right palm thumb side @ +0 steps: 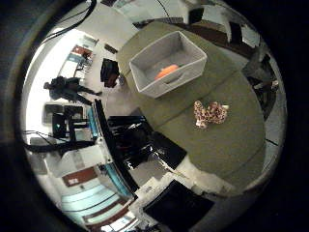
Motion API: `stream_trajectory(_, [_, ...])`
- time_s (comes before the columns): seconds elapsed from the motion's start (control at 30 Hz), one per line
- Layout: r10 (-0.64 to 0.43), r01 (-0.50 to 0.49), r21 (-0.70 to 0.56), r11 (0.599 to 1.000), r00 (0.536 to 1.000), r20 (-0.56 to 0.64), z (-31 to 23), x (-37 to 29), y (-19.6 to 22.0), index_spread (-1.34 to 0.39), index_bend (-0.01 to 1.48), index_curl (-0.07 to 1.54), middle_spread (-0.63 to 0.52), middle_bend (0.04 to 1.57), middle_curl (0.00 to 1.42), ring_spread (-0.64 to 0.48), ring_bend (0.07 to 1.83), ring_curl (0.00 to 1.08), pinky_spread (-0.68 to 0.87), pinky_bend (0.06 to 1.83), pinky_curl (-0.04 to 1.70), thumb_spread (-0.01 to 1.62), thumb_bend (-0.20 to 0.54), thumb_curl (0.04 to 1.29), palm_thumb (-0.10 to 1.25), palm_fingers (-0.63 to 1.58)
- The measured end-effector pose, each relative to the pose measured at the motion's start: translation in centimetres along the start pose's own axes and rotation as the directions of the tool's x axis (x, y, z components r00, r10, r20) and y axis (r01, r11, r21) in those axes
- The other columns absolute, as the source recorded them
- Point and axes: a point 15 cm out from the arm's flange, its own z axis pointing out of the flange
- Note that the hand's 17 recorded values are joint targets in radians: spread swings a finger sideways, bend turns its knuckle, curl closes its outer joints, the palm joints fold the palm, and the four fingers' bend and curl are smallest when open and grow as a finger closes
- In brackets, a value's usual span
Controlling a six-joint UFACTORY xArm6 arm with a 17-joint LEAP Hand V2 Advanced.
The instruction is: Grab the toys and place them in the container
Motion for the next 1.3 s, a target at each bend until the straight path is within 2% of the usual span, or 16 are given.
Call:
stream_trajectory(0.27, [-0.056, 0.056, 0.007, 0.998, 0.996, -0.063, 4.7, 1.0, -1.2, -0.44, 0.19, 0.41, -0.10, 0.35, 0.45, -0.16, 0.71, 0.38, 0.11, 0.62, 0.74, 1.04, -0.024, 0.29, 0.48, 0.26])
stream_trajectory(0.47, [-0.081, 0.081, -0.009, 0.997, 0.996, -0.048, 8.2, 0.1, -1.1, -0.44, 0.18, 0.37, -0.09, 0.33, 0.42, -0.14, 0.68, 0.36, 0.14, 0.61, 0.71, 1.04, -0.025, 0.29, 0.50, 0.26])
stream_trajectory(0.77, [-0.088, 0.087, -0.014, 0.996, 0.995, -0.054, 14.3, 0.2, -0.3, -0.44, 0.18, 0.34, -0.08, 0.32, 0.39, -0.12, 0.67, 0.32, 0.16, 0.60, 0.65, 1.03, -0.023, 0.29, 0.53, 0.26])
stream_trajectory(1.0, [-0.058, 0.057, -0.015, 0.998, 0.997, -0.050, 16.8, 0.7, 0.9, -0.43, 0.18, 0.34, -0.06, 0.27, 0.37, -0.11, 0.63, 0.29, 0.17, 0.58, 0.61, 1.03, -0.024, 0.30, 0.56, 0.22])
stream_trajectory(1.3, [-0.064, 0.062, -0.021, 0.998, 0.996, -0.063, 19.1, 2.5, 1.1, -0.44, 0.18, 0.33, -0.03, 0.21, 0.35, -0.06, 0.48, 0.25, 0.22, 0.52, 0.49, 1.02, -0.025, 0.30, 0.57, 0.17])
